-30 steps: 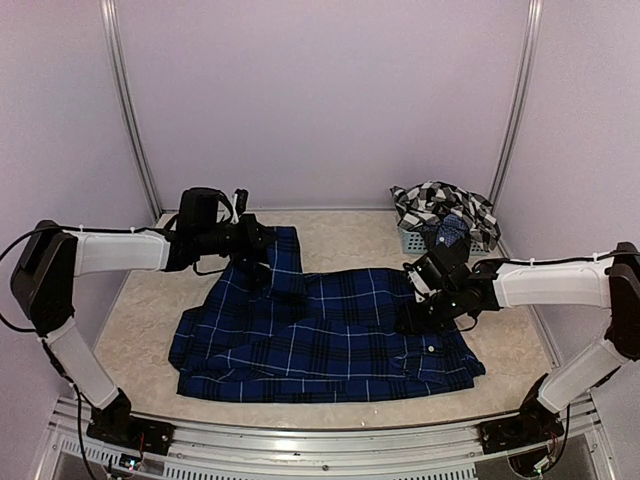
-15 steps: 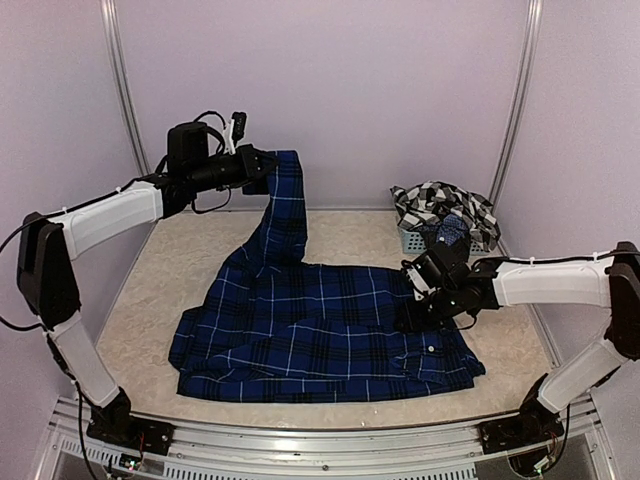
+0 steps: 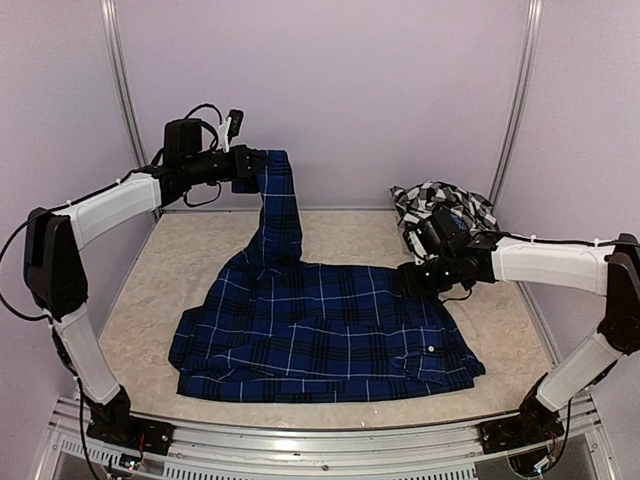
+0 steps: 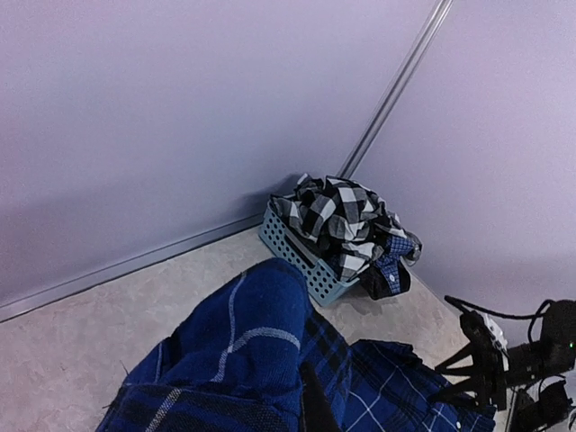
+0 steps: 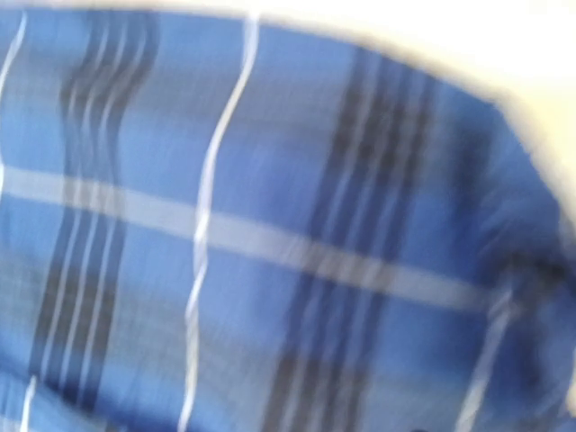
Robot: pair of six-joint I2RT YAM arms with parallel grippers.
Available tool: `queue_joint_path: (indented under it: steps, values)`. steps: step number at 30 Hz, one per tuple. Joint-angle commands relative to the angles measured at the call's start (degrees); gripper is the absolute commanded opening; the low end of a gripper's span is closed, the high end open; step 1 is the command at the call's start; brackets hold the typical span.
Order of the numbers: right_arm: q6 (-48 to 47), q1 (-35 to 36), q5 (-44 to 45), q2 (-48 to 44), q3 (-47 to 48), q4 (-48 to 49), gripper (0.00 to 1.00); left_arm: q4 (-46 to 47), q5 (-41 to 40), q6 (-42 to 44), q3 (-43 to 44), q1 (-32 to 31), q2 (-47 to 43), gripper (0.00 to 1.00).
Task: Fold and stack the long sleeve shirts
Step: Pick up the 1/3-folded shirt from the center of the board.
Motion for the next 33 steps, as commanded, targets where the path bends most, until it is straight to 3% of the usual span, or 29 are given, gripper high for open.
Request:
queue_joint_path:
  steps: [1,8,15,28,33]
  values:
    - [-7.1,-4.76,3.21,1.61,4.77,1.23,0.56,-0.04,7.59,2.54,-3.29,-0.23,-5.84,0.0]
    - [-17.01,-9.64,-0.04,5.93,9.19,3.07,0.64,-1.83,7.65,4.12,-12.91,-1.8,-17.32,0.0]
    - [-24.62,-11.58,0.46,14.67,16.42,-1.54,0.67,-3.58,6.94,5.34,-17.84,-3.78,-23.64,0.0]
    - [-32.29,-17.32,-4.18,20.74,19.93,-8.8,0.46,-8.83,4.42,8.58,-17.69,-4.76,-25.89,0.0]
    - [-33.92,-18.29,-3.2,20.66,19.82,-9.03,0.24,-10.25,3.87,9.25,-17.99,-4.85,-26.59,0.0]
